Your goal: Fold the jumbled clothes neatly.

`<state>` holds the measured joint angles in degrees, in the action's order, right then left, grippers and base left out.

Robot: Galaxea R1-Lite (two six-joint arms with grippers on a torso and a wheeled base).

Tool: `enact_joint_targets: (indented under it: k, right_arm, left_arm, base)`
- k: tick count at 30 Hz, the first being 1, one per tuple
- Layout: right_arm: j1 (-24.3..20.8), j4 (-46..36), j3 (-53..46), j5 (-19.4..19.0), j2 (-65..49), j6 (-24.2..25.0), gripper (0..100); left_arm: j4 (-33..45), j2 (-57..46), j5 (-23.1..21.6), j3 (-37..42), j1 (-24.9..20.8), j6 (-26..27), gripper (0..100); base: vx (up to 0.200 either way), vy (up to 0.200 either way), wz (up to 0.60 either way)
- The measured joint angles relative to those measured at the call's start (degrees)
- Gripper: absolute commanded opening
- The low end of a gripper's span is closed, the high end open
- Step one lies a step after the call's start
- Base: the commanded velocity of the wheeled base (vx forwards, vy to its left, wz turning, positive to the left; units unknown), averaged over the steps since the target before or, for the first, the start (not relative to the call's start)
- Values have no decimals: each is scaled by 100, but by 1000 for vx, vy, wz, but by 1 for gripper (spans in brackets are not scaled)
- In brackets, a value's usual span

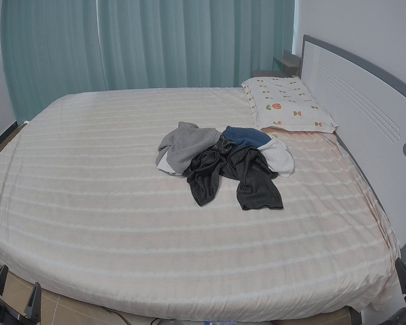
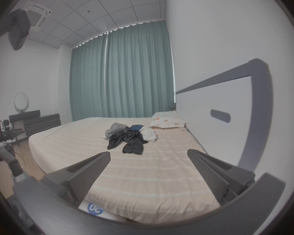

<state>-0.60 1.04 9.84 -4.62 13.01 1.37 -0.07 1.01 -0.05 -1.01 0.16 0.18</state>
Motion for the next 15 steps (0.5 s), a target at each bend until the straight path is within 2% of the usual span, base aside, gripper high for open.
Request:
enact_joint_targets:
  k: [6,15]
  right_arm:
    - [-78,577,176,-208,1381,304,100]
    - [-174,2119,333,-367,3930,697,100]
  left_arm:
    - [2,2,0,0,0,0,100]
    - [0,2,0,0,0,0,100]
  base:
    - [0,0,0]
    - [0,0,0]
